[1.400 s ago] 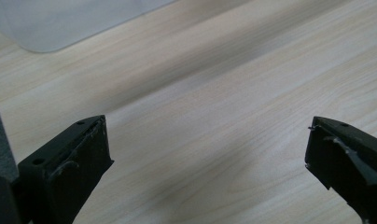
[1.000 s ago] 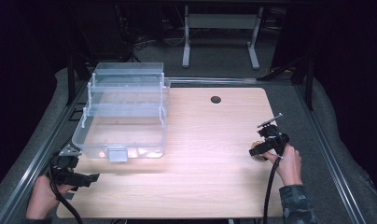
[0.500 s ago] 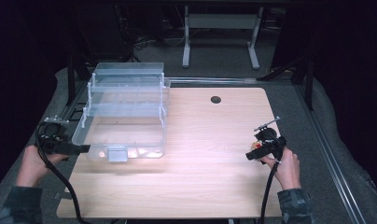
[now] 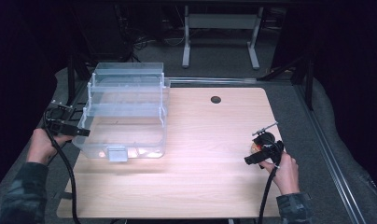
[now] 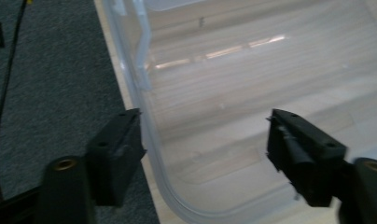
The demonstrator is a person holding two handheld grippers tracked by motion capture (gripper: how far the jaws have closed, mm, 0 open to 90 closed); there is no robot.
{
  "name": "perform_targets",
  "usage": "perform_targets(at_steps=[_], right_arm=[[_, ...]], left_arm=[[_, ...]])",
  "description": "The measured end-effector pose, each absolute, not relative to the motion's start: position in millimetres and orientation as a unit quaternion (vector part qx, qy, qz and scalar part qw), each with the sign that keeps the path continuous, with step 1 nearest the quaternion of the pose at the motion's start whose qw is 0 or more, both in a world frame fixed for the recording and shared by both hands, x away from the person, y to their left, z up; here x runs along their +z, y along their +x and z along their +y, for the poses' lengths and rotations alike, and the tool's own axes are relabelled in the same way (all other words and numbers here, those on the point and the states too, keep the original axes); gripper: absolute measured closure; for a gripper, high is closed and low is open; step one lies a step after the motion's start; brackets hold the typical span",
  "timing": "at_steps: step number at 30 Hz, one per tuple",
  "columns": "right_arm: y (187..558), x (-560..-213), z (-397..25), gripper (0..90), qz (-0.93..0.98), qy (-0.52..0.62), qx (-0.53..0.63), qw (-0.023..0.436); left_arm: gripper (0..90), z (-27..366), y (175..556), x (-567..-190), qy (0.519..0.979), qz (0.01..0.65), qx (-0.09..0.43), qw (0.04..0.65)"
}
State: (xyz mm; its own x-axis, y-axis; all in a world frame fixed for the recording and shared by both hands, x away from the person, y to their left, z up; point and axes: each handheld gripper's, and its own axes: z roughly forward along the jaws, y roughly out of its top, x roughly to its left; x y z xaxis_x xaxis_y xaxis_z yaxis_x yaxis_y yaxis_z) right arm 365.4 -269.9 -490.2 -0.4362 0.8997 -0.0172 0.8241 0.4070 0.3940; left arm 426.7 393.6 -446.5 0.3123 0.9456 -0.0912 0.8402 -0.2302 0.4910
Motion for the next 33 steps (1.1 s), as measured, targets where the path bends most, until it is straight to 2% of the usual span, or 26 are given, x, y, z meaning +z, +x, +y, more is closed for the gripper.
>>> perform_targets(at_steps=[8,14,18,33], right_arm=[[358,-488,-268,4.5,0.832,0.516,0.166,0.119],[356,-486,-270,6.0,0.830,0.517,0.170,0.121],[354,-487,-272,6.2,0.830,0.516,0.177,0.118],[347,-489,-285,6.1,0.816,0.532,0.191,0.121]], left_arm=[[54.7,399,445,-454,0.762,0.600,0.131,0.207],[66.5,404,456,-469,0.754,0.618,0.116,0.189],[79.2,405,459,-474,0.754,0.618,0.106,0.196],[78.9,394,454,-475,0.776,0.588,0.100,0.205]])
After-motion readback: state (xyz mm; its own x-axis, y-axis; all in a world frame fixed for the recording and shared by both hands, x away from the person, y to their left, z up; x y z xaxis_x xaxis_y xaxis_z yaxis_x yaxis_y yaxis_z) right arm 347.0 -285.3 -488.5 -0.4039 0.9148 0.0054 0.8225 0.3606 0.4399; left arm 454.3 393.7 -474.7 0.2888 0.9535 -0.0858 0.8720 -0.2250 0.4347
